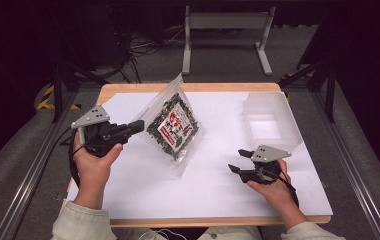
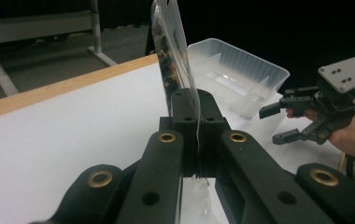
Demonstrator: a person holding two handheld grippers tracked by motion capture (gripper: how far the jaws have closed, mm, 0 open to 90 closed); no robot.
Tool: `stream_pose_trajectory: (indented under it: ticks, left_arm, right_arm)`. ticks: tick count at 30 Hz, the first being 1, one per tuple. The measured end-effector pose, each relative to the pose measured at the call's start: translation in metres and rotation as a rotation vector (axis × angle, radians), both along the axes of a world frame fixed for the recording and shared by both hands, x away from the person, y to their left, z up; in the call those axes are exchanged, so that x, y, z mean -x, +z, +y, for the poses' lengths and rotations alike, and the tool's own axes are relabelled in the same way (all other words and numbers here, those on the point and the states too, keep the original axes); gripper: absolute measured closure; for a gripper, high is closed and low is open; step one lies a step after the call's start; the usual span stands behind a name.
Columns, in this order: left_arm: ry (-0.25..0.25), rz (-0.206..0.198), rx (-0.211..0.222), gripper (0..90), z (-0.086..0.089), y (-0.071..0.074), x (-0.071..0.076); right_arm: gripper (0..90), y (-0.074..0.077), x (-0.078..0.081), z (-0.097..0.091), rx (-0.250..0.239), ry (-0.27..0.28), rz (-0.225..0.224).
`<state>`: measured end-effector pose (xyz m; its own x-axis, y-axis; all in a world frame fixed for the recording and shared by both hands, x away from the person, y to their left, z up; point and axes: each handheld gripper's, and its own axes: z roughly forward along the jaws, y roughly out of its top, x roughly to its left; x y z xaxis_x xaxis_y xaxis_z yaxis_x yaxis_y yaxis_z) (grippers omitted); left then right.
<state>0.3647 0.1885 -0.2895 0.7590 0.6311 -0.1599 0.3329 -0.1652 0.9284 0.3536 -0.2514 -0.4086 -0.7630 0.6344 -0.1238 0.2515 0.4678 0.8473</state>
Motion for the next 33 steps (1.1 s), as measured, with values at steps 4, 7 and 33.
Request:
stream_pose_trajectory:
  ticks: [4, 7, 33]
  left_arm:
    - [-0.060, -0.018, 0.027, 89.5, -0.002, 0.007, 0.007]
    - [-0.067, -0.035, 0.011, 89.6, -0.005, 0.009, 0.010]
    - [-0.129, -0.092, 0.035, 89.7, -0.006, 0.021, 0.025]
  right_arm:
    - [36.6, 0.001, 0.001, 0.000, -0.006, 0.003, 0.002]
    - [36.6, 0.003, 0.003, 0.002, -0.011, 0.012, -0.004]
    - [31.8, 0.077, -0.019, 0.030, -0.136, 0.105, -0.066]
